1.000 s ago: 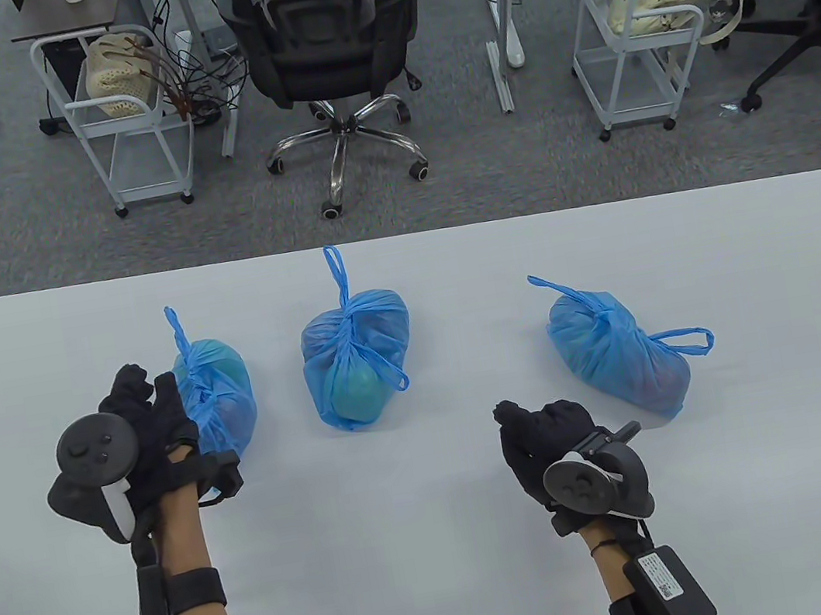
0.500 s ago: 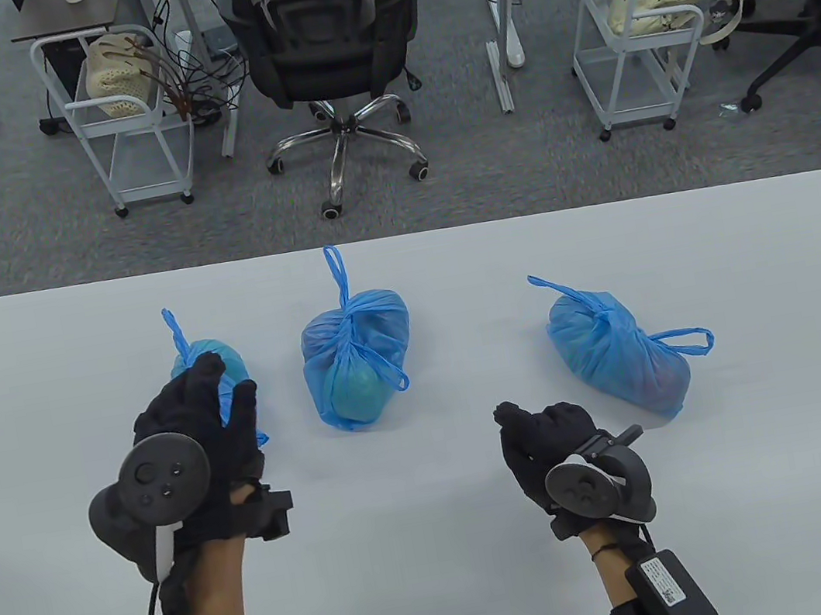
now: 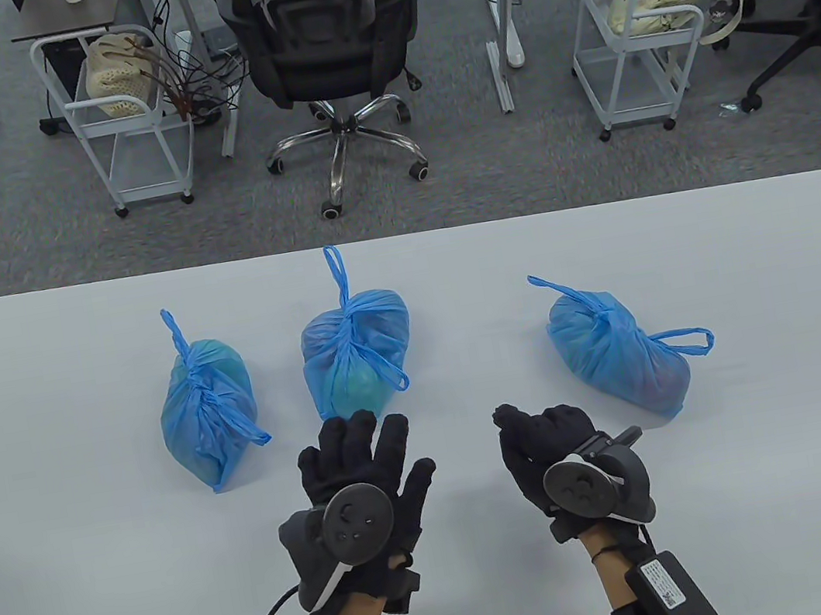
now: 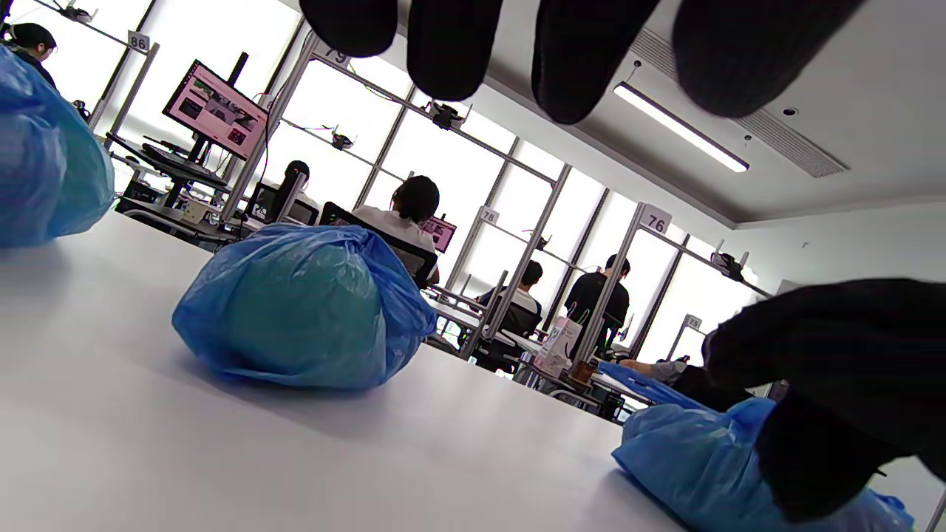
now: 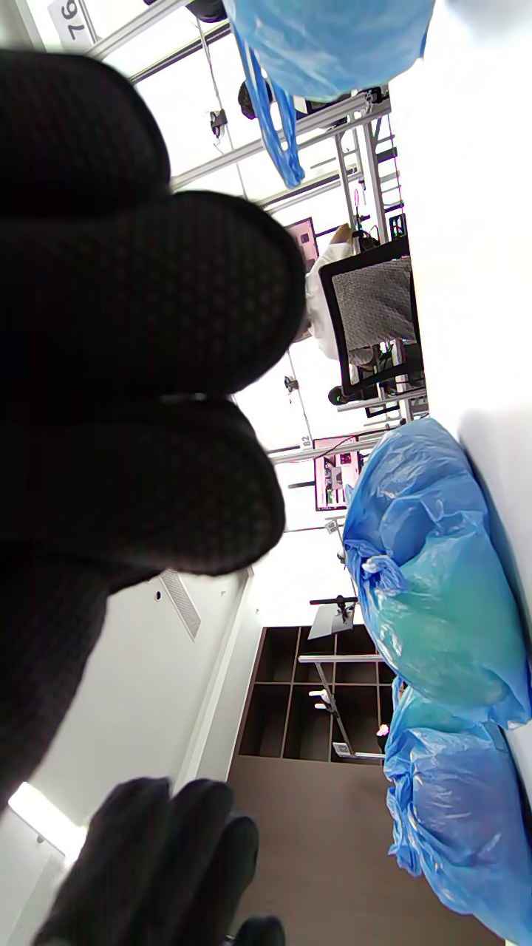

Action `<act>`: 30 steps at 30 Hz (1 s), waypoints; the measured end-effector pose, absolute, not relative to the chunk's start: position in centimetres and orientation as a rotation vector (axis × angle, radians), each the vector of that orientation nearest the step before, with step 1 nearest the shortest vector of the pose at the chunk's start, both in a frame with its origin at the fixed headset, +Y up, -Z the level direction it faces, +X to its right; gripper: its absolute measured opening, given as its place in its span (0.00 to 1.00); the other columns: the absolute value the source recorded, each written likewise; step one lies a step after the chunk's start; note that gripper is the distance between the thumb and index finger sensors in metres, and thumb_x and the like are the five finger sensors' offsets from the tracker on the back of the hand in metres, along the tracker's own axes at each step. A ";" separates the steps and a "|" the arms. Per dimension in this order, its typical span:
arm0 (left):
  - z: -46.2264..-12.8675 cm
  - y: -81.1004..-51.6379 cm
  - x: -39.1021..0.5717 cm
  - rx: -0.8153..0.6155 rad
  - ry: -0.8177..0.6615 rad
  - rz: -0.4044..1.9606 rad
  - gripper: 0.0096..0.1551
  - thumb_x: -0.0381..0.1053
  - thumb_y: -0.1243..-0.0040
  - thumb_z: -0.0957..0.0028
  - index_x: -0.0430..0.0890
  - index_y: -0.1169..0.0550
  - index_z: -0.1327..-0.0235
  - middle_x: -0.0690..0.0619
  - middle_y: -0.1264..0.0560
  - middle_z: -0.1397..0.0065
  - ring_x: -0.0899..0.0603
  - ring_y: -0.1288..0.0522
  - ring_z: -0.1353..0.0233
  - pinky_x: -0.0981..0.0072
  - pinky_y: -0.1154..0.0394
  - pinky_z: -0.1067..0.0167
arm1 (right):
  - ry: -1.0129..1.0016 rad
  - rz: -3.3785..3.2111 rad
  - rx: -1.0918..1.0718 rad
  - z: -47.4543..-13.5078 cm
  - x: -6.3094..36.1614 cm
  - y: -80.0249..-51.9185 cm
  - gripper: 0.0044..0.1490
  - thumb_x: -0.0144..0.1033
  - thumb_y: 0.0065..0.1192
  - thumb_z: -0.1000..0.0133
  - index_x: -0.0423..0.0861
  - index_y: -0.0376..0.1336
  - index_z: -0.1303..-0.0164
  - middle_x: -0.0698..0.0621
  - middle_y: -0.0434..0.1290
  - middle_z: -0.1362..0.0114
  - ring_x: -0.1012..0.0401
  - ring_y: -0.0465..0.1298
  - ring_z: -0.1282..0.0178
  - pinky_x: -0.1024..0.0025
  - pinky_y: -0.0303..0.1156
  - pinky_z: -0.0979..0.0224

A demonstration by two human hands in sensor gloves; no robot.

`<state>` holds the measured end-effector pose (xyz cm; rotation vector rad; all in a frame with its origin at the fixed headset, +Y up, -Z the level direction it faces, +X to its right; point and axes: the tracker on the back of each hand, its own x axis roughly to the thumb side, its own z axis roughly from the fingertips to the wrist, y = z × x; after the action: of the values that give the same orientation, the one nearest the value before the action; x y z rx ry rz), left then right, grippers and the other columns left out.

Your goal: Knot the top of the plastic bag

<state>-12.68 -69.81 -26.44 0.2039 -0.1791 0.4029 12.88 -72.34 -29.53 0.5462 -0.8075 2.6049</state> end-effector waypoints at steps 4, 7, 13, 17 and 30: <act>-26.9 -71.0 -13.4 0.194 -0.188 0.287 0.38 0.71 0.52 0.47 0.63 0.38 0.21 0.45 0.50 0.11 0.30 0.55 0.16 0.24 0.59 0.29 | -0.802 2.612 0.546 -29.4 12.6 -72.3 0.25 0.41 0.61 0.47 0.40 0.75 0.48 0.49 0.86 0.65 0.50 0.88 0.65 0.42 0.77 0.51; -27.0 -71.7 -13.7 0.088 -0.161 0.291 0.40 0.72 0.53 0.46 0.66 0.44 0.19 0.46 0.55 0.10 0.30 0.61 0.16 0.24 0.63 0.30 | -0.831 2.598 0.546 -29.0 12.2 -71.9 0.25 0.41 0.61 0.46 0.40 0.75 0.47 0.49 0.86 0.65 0.50 0.88 0.65 0.41 0.77 0.51; -27.3 -72.3 -13.8 0.036 -0.149 0.284 0.41 0.73 0.54 0.46 0.67 0.48 0.19 0.48 0.58 0.10 0.30 0.63 0.16 0.23 0.65 0.31 | -0.590 2.481 0.412 -28.8 10.9 -70.7 0.26 0.45 0.62 0.45 0.43 0.73 0.43 0.44 0.84 0.52 0.45 0.85 0.52 0.37 0.73 0.44; -27.5 -72.4 -14.0 0.003 -0.154 0.337 0.42 0.73 0.55 0.46 0.67 0.49 0.19 0.48 0.61 0.10 0.30 0.64 0.16 0.21 0.66 0.32 | -0.426 2.607 0.339 -28.4 10.0 -70.3 0.32 0.49 0.63 0.45 0.44 0.68 0.34 0.37 0.74 0.35 0.37 0.74 0.34 0.28 0.61 0.36; -27.4 -72.5 -14.3 -0.010 -0.146 0.342 0.41 0.73 0.55 0.46 0.67 0.48 0.19 0.48 0.59 0.10 0.31 0.64 0.16 0.22 0.67 0.32 | -0.416 2.840 0.358 -27.6 10.0 -72.4 0.49 0.60 0.58 0.43 0.49 0.48 0.17 0.30 0.44 0.18 0.29 0.37 0.20 0.22 0.33 0.38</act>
<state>-14.32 -72.49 -27.36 -0.0096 -0.1456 0.3418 10.01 -72.40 -27.56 0.3581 -0.4157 2.8399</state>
